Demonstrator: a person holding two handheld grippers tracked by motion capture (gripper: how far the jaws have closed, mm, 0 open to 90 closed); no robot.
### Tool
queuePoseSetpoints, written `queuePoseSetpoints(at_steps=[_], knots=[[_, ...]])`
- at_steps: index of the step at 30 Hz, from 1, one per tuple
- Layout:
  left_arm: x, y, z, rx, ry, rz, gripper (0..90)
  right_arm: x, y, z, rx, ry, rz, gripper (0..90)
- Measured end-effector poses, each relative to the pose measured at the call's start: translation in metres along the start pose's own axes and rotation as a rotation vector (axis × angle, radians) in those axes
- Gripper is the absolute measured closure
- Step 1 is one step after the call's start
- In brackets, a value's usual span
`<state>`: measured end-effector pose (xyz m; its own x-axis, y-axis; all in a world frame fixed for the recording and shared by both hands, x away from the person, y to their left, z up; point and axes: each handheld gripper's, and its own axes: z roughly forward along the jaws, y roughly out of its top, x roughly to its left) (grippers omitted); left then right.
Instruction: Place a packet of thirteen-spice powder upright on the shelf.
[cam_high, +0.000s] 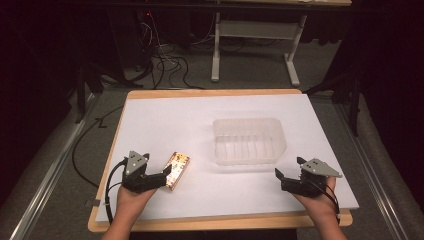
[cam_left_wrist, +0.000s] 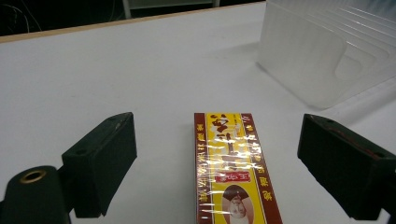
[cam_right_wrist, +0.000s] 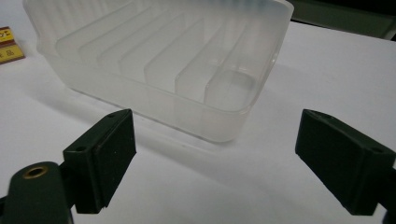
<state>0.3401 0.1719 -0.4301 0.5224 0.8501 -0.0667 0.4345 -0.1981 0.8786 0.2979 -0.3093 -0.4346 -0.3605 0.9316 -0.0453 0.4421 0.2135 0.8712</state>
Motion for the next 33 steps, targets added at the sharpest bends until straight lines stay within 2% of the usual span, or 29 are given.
queuePoseSetpoints(at_steps=[2, 4, 9, 18, 20, 22, 23, 25, 28, 31, 32, 33], knots=[[0.000, 0.000, 0.000, 0.003, -0.003, 0.000, 12.4, -0.001, 0.000, -0.001, -0.010, -0.002, -0.001, 14.3], [0.000, -0.001, 0.002, 0.007, -0.001, 0.002, 12.2, -0.003, 0.000, -0.004, -0.028, -0.005, 0.011, 14.7], [0.000, -0.001, -0.001, 0.003, 0.006, -0.009, 10.8, -0.009, -0.001, -0.002, -0.036, 0.000, 0.053, 14.9], [-0.003, 0.000, 0.002, 0.013, 0.002, -0.003, 10.3, -0.012, -0.003, -0.003, -0.022, 0.006, 0.085, 15.3], [-0.004, -0.001, 0.004, 0.032, -0.007, 0.001, 10.5, -0.012, -0.004, -0.003, -0.021, 0.008, 0.083, 15.4], [-0.006, -0.002, 0.009, 0.082, -0.048, 0.003, 10.5, -0.012, -0.004, -0.002, -0.016, 0.012, 0.090, 15.7], [-0.006, -0.002, 0.009, 0.082, -0.048, 0.003, 9.8, -0.012, -0.004, -0.002, -0.016, 0.012, 0.090, 15.7], [-0.008, -0.003, 0.012, 0.112, -0.058, 0.014, 9.3, -0.012, -0.004, -0.002, -0.011, 0.014, 0.091, 15.8], [-0.010, -0.003, 0.017, 0.149, -0.048, 0.031, 8.1, -0.011, -0.004, -0.001, -0.004, 0.015, 0.083, 16.0], [-0.012, -0.005, 0.022, 0.177, -0.055, 0.020, 7.0, -0.010, -0.004, 0.001, 0.007, 0.017, 0.086, 16.1], [-0.013, -0.006, 0.024, 0.194, -0.066, 0.020, 7.0, -0.011, -0.003, 0.002, 0.006, 0.019, 0.077, 16.1], [-0.015, -0.009, 0.030, 0.240, -0.078, 0.022, 5.9, -0.011, -0.003, 0.003, 0.009, 0.019, 0.078, 16.2]])
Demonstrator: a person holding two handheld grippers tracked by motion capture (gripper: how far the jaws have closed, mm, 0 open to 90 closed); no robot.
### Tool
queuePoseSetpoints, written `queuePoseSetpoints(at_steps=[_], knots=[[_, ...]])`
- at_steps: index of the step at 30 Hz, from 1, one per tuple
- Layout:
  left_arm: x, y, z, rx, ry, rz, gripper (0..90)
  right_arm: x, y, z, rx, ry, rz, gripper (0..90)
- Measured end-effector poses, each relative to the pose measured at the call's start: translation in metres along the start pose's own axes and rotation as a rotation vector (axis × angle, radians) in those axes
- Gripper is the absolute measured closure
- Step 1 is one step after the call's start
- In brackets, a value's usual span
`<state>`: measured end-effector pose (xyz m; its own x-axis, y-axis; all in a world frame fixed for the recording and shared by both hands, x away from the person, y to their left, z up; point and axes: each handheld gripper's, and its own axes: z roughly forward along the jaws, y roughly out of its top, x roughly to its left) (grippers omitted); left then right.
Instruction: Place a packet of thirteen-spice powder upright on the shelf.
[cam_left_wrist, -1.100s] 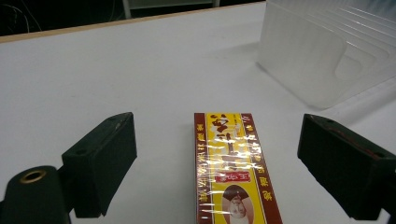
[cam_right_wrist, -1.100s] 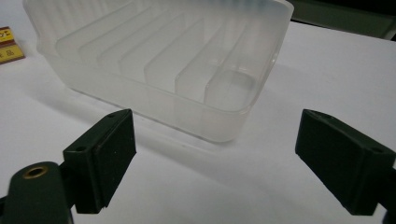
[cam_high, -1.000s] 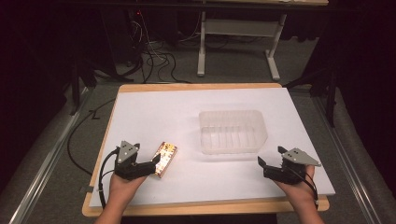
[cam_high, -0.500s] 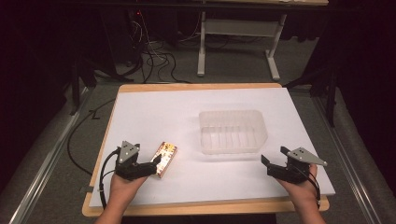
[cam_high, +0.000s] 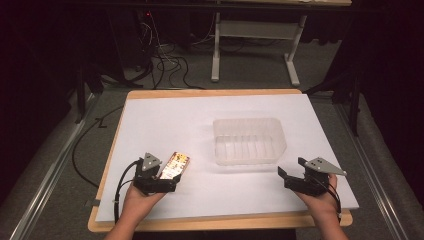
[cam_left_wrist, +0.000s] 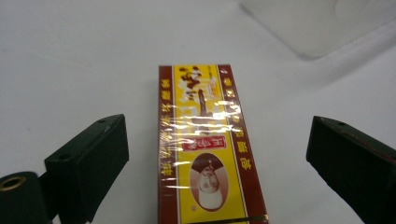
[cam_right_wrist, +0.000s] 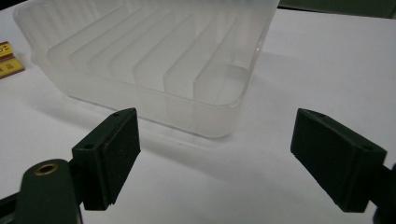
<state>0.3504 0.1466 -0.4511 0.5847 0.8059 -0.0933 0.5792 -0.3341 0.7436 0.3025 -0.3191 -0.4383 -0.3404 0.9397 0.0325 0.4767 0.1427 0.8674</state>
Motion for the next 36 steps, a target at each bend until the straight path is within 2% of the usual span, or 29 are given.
queuePoseSetpoints(at_steps=[1, 2, 3, 4, 7, 8, 11, 15, 16, 18, 19, 26, 31, 33, 34, 35, 36], knots=[[0.000, 0.000, 0.000, 0.000, 0.000, 0.000, 5.9, 0.000, 0.000, 0.000, 0.001, 0.002, 0.002, 16.3], [-0.003, 0.000, 0.006, 0.045, 0.012, 0.017, 5.9, 0.000, 0.000, 0.000, 0.004, 0.004, 0.003, 16.3], [-0.004, 0.000, 0.008, 0.057, 0.024, 0.024, 6.1, 0.001, 0.000, 0.001, 0.004, 0.005, 0.000, 16.4], [-0.004, 0.000, 0.008, 0.057, 0.024, 0.024, 6.6, 0.001, -0.001, 0.001, 0.008, 0.007, -0.003, 16.4], [-0.005, 0.001, 0.014, 0.076, 0.064, 0.048, 7.0, 0.001, -0.001, 0.002, 0.016, 0.009, 0.003, 16.5], [-0.003, 0.001, 0.018, 0.095, 0.076, 0.036, 7.9, 0.002, -0.001, 0.002, 0.017, 0.010, 0.003, 16.7], [-0.002, 0.001, 0.021, 0.115, 0.083, 0.033, 10.6, 0.002, -0.001, 0.001, 0.016, 0.011, 0.007, 16.9], [-0.005, -0.002, 0.022, 0.143, 0.107, 0.049, 23.1, 0.001, -0.001, 0.002, 0.021, 0.010, 0.008, 17.2], [-0.005, -0.002, 0.022, 0.143, 0.107, 0.049, 29.2, 0.001, -0.001, 0.002, 0.021, 0.010, 0.008, 17.2], [-0.006, -0.003, 0.020, 0.147, 0.106, 0.045, 31.0, 0.001, -0.002, 0.002, 0.021, 0.009, 0.009, 17.7], [-0.006, -0.003, 0.018, 0.157, 0.104, 0.043, 32.4, 0.002, -0.002, 0.001, 0.022, 0.017, 0.026, 17.8], [-0.007, -0.018, -0.003, 0.198, 0.108, 0.032, 32.6, 0.004, -0.002, -0.002, 0.014, 0.034, 0.027, 17.9], [-0.007, -0.019, -0.006, 0.225, 0.104, 0.034, 32.2, 0.005, -0.002, 0.000, 0.020, 0.035, 0.023, 17.9], [-0.006, -0.016, -0.005, 0.247, 0.097, 0.032, 31.8, 0.006, -0.001, -0.001, 0.018, 0.032, 0.019, 17.9], [-0.005, -0.012, -0.003, 0.280, 0.079, 0.030, 28.7, 0.006, -0.001, -0.002, 0.014, 0.031, 0.024, 17.9], [-0.005, -0.012, -0.003, 0.280, 0.079, 0.030, 26.9, 0.006, -0.001, -0.002, 0.013, 0.031, 0.021, 17.9], [-0.004, -0.007, 0.000, 0.316, 0.061, 0.036, 25.3, 0.006, -0.001, -0.002, 0.013, 0.031, 0.022, 18.0]])
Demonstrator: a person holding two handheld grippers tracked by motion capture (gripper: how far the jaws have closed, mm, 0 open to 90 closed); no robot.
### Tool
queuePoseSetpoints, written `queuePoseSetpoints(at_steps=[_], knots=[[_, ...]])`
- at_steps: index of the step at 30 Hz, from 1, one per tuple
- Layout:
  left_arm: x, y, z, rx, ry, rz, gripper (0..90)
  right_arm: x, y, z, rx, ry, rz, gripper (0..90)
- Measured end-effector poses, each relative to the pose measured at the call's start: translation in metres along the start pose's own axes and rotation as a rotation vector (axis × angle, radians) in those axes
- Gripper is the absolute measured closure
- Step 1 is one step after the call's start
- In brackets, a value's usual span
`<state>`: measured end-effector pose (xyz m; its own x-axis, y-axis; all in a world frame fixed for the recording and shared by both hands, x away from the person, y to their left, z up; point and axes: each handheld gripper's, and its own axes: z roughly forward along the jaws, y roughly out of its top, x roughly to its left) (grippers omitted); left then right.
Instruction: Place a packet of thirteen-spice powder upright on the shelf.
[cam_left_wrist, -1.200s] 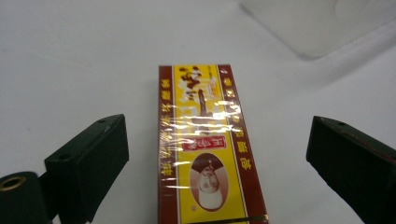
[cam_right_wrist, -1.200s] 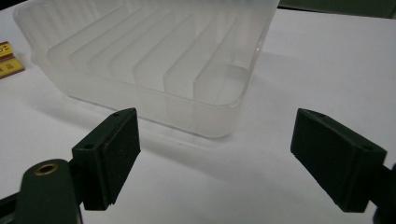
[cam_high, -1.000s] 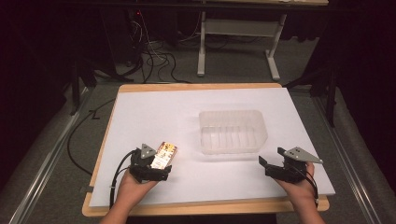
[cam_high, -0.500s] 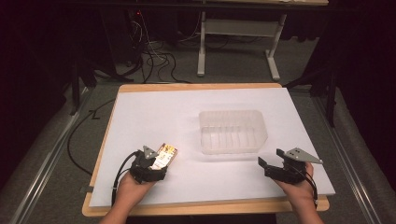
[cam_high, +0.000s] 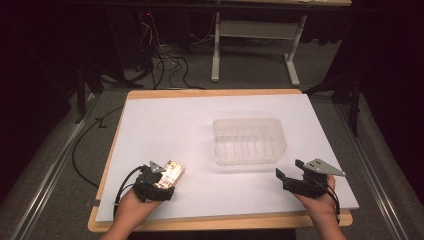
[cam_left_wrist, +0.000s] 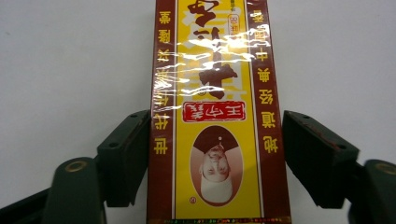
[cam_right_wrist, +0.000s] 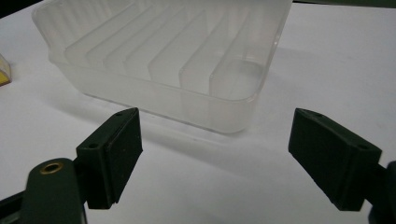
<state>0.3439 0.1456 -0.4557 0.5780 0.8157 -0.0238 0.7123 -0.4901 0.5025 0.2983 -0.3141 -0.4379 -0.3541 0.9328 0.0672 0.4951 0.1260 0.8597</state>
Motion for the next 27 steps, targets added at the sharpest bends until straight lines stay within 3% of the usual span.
queuePoseSetpoints(at_steps=[5, 16, 27], knots=[[0.004, 0.011, -0.001, 0.050, -0.006, 0.020, 22.6, 0.000, 0.000, 0.001, 0.002, 0.004, 0.001, 17.9], [0.004, 0.033, 0.005, 0.239, -0.018, 0.085, 18.8, 0.001, 0.000, 0.001, 0.007, 0.006, -0.010, 18.3], [0.002, 0.039, 0.012, 0.323, -0.013, 0.108, 20.0, 0.001, 0.000, 0.001, 0.009, 0.002, -0.008, 18.6]])
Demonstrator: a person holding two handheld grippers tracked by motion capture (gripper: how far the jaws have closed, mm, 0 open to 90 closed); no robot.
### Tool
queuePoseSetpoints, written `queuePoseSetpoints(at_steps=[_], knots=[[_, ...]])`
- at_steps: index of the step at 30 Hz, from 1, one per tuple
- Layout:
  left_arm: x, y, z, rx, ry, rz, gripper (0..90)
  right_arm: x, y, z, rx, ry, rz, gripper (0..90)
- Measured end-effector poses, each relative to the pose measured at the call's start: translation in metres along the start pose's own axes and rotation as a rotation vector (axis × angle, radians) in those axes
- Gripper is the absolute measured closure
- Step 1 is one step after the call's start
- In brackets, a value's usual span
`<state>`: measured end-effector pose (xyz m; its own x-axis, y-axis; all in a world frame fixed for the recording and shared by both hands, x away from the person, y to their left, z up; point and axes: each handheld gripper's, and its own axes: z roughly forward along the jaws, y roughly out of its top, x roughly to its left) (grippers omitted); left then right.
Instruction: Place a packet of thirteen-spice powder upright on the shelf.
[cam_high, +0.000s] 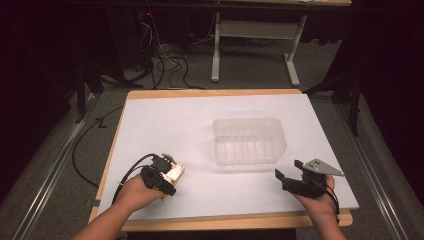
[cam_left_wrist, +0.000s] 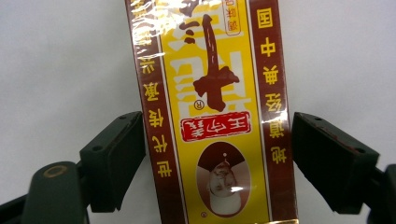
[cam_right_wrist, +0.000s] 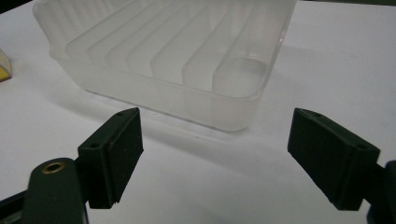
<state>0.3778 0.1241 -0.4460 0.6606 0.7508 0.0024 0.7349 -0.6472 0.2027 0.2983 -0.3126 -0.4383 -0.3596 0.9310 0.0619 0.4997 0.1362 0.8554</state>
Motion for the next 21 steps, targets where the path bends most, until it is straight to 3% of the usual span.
queuePoseSetpoints(at_steps=[8, 21], knots=[[0.0021, -0.0009, 0.0018, -0.008, -0.010, -0.010, 28.6, -0.0003, -0.0002, 0.0000, 0.003, 0.000, 0.002, 19.1], [0.0016, -0.0049, 0.0007, -0.035, -0.005, -0.031, 31.8, -0.0007, -0.0002, -0.0019, -0.009, 0.000, 0.005, 19.3]])
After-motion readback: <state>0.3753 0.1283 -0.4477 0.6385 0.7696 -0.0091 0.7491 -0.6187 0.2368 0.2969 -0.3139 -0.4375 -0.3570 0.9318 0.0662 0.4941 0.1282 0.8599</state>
